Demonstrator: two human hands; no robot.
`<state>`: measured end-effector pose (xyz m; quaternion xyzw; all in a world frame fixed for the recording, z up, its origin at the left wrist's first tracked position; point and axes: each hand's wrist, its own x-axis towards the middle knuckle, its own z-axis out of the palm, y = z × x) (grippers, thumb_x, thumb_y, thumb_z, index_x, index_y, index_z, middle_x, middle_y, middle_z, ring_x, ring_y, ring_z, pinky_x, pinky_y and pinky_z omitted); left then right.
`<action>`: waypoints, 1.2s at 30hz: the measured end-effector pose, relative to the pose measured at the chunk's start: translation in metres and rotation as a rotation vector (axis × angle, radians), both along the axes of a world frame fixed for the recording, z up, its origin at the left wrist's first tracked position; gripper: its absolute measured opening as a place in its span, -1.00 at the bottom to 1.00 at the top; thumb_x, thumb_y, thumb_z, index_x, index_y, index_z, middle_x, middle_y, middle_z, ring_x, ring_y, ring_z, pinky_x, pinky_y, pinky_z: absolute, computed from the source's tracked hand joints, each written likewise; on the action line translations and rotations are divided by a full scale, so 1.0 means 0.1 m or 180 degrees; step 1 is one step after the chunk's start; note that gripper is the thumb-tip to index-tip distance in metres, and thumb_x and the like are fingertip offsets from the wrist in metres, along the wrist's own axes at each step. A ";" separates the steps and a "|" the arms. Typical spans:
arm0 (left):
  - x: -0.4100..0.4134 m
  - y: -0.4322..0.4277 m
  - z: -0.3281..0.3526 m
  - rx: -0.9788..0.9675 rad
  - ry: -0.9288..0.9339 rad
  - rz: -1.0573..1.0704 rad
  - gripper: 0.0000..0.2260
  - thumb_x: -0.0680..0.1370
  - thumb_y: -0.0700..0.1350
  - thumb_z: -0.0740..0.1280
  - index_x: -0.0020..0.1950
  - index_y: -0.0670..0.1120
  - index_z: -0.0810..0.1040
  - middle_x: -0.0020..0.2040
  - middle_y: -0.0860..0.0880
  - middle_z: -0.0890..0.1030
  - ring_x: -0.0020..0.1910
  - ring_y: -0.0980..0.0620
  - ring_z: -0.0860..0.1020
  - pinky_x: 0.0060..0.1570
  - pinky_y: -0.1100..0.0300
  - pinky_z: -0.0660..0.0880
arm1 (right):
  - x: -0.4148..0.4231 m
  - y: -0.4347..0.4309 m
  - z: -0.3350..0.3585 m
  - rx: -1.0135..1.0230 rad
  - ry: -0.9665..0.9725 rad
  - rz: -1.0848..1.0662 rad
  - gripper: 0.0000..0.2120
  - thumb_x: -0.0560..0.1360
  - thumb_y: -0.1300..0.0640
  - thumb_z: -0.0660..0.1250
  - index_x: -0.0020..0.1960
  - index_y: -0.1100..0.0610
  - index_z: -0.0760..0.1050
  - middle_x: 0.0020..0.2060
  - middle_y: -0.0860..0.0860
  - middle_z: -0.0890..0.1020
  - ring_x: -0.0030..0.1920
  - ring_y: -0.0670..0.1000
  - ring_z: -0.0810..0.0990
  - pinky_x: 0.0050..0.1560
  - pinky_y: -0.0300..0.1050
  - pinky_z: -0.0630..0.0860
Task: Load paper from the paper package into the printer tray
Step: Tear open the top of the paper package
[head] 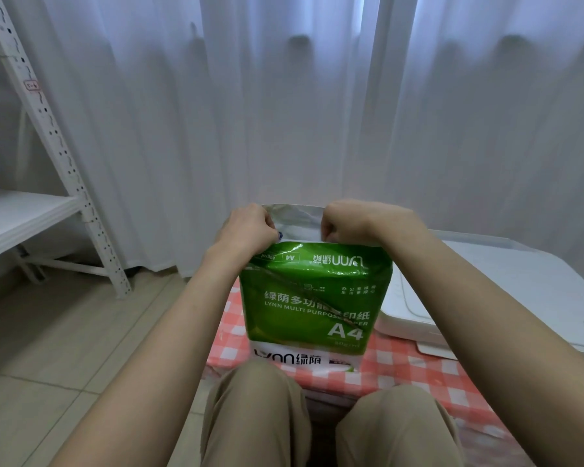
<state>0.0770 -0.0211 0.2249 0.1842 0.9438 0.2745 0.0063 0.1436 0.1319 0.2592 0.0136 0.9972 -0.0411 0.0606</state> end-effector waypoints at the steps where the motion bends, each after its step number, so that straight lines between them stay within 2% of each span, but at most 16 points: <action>1: 0.00 0.01 0.00 0.0002 0.0007 0.0004 -0.84 0.45 -0.11 0.37 -0.02 -0.12 0.64 0.04 -0.18 0.63 0.06 -0.18 0.55 0.01 0.07 0.50 | -0.01 0.01 0.00 -0.0014 0.0011 -0.0003 -0.77 0.49 0.26 0.25 0.06 0.17 0.63 0.05 0.10 0.66 0.03 0.10 0.60 0.05 -0.06 0.54; 4: -0.04 0.02 -0.01 0.0021 0.0002 0.0029 -0.84 0.44 -0.11 0.37 -0.03 -0.12 0.64 0.02 -0.17 0.63 0.04 -0.18 0.56 0.01 0.07 0.53 | -0.04 0.05 -0.01 0.0001 0.0013 0.0020 -0.79 0.47 0.27 0.28 0.01 0.13 0.64 -0.01 0.07 0.67 -0.03 0.07 0.61 0.02 -0.07 0.56; 8: -0.05 0.01 -0.02 0.0008 -0.0014 0.0047 -0.86 0.44 -0.10 0.38 -0.06 -0.12 0.63 0.01 -0.16 0.63 0.02 -0.17 0.56 -0.04 0.09 0.50 | -0.08 0.06 0.02 -0.0128 -0.0004 0.0072 -0.76 0.43 0.36 0.28 -0.09 0.10 0.66 -0.16 0.02 0.66 -0.01 0.05 0.64 0.10 -0.02 0.57; 12: -0.03 0.01 -0.01 -0.0010 -0.0057 0.0006 -0.89 0.44 -0.11 0.39 -0.08 -0.11 0.62 0.02 -0.16 0.62 0.03 -0.16 0.56 -0.02 0.09 0.49 | -0.04 0.05 0.03 -0.0294 -0.0104 0.0133 -0.78 0.43 0.36 0.33 -0.04 0.14 0.66 -0.07 0.05 0.70 0.04 0.03 0.63 0.14 -0.08 0.53; 16: -0.02 0.00 0.00 0.0013 -0.0067 -0.0026 -0.87 0.45 -0.11 0.39 -0.06 -0.12 0.63 0.03 -0.16 0.62 0.03 -0.16 0.55 -0.04 0.10 0.47 | -0.03 0.04 0.02 -0.0308 -0.0101 0.0130 -0.78 0.44 0.37 0.30 -0.04 0.15 0.65 -0.05 0.07 0.70 0.04 0.04 0.63 0.17 -0.02 0.53; 22: -0.05 0.02 -0.03 0.0016 -0.0060 0.0018 -0.88 0.43 -0.11 0.39 -0.08 -0.12 0.62 0.04 -0.17 0.62 0.05 -0.18 0.56 0.01 0.06 0.52 | -0.07 0.07 -0.03 -0.0066 -0.0036 0.0182 -0.85 0.41 0.25 0.34 -0.10 0.10 0.65 -0.09 0.05 0.70 -0.04 0.07 0.64 0.06 0.02 0.59; 26: -0.10 0.05 -0.03 -0.0004 -0.0032 0.0053 -0.84 0.43 -0.12 0.37 -0.05 -0.16 0.62 0.00 -0.18 0.62 0.02 -0.19 0.56 -0.04 0.08 0.50 | -0.11 0.06 -0.05 -0.0076 0.0015 0.0175 -0.88 0.41 0.26 0.35 -0.17 0.08 0.63 -0.15 0.04 0.68 -0.07 0.08 0.64 0.04 0.02 0.60; 30: -0.14 0.07 -0.05 0.0059 0.0012 0.0065 -0.83 0.46 -0.12 0.31 -0.06 -0.18 0.61 -0.04 -0.17 0.61 -0.03 -0.18 0.56 -0.15 0.12 0.46 | -0.15 0.09 -0.10 -0.0168 0.0237 0.0145 -0.82 0.39 0.29 0.32 -0.30 0.04 0.56 -0.28 -0.01 0.62 -0.13 0.06 0.64 -0.01 0.00 0.61; 34: -0.16 0.09 -0.05 0.0142 0.0076 0.0038 -0.82 0.46 -0.12 0.27 -0.08 -0.16 0.61 -0.04 -0.18 0.62 -0.03 -0.19 0.56 -0.17 0.16 0.42 | -0.15 0.12 -0.12 -0.0377 0.0342 0.0141 -0.87 0.43 0.26 0.31 -0.22 0.13 0.61 -0.27 0.01 0.62 -0.17 0.03 0.60 -0.08 -0.06 0.57; 36: -0.16 0.09 -0.05 0.0173 0.0065 0.0013 -0.83 0.46 -0.12 0.27 -0.08 -0.16 0.61 -0.05 -0.17 0.62 -0.03 -0.18 0.56 -0.18 0.16 0.43 | -0.15 0.12 -0.10 -0.0521 0.0261 0.0180 -0.85 0.50 0.16 0.30 -0.15 0.15 0.63 -0.28 0.00 0.61 -0.24 -0.02 0.54 -0.17 -0.12 0.49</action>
